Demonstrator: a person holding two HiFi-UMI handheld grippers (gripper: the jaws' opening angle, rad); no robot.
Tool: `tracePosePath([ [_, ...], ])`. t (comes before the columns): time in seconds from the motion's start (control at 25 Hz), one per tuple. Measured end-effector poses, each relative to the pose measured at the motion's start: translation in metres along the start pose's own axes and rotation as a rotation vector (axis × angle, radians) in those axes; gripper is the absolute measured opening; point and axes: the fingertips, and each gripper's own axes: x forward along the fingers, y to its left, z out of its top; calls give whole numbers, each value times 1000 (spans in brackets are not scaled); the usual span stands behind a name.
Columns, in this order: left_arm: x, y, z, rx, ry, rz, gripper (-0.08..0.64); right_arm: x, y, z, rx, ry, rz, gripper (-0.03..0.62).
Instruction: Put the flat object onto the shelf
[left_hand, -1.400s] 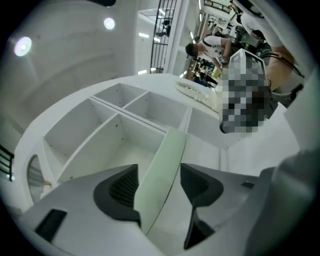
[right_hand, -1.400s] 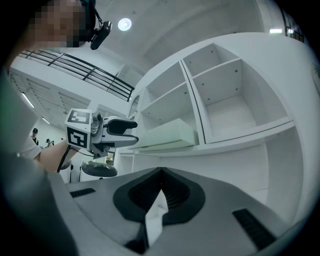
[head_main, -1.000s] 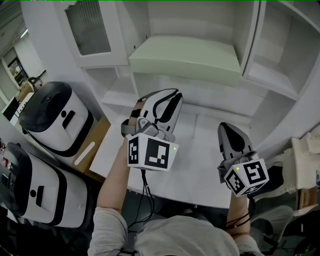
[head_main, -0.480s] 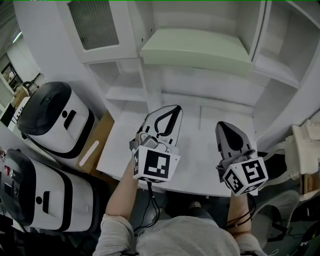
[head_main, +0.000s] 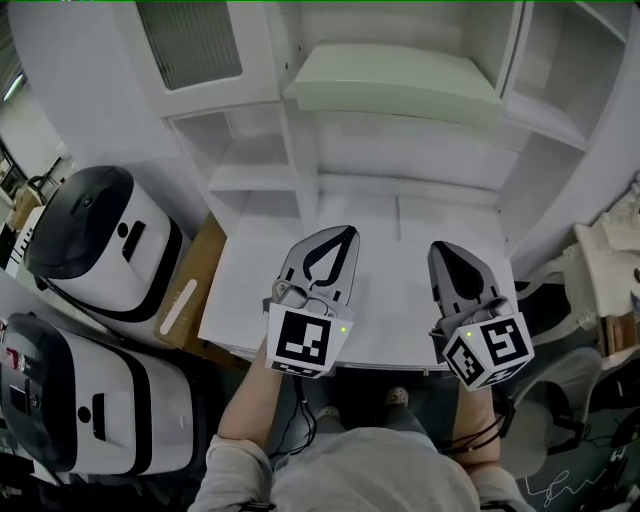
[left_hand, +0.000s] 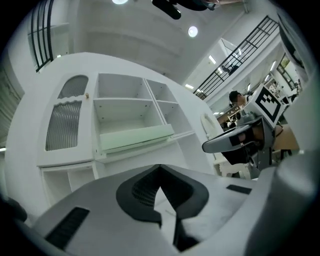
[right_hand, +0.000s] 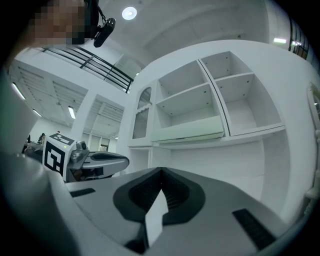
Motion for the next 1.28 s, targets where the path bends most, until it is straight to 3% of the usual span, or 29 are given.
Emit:
tracePosePath([
  [0.6,-50,4,-19,-120,-8,-50,14,-19,45,-14,35,-2,-77,9],
  [1.28,-70,29,-34,-165,-12,-9,14,2,80,-21,20,13,-52,9],
])
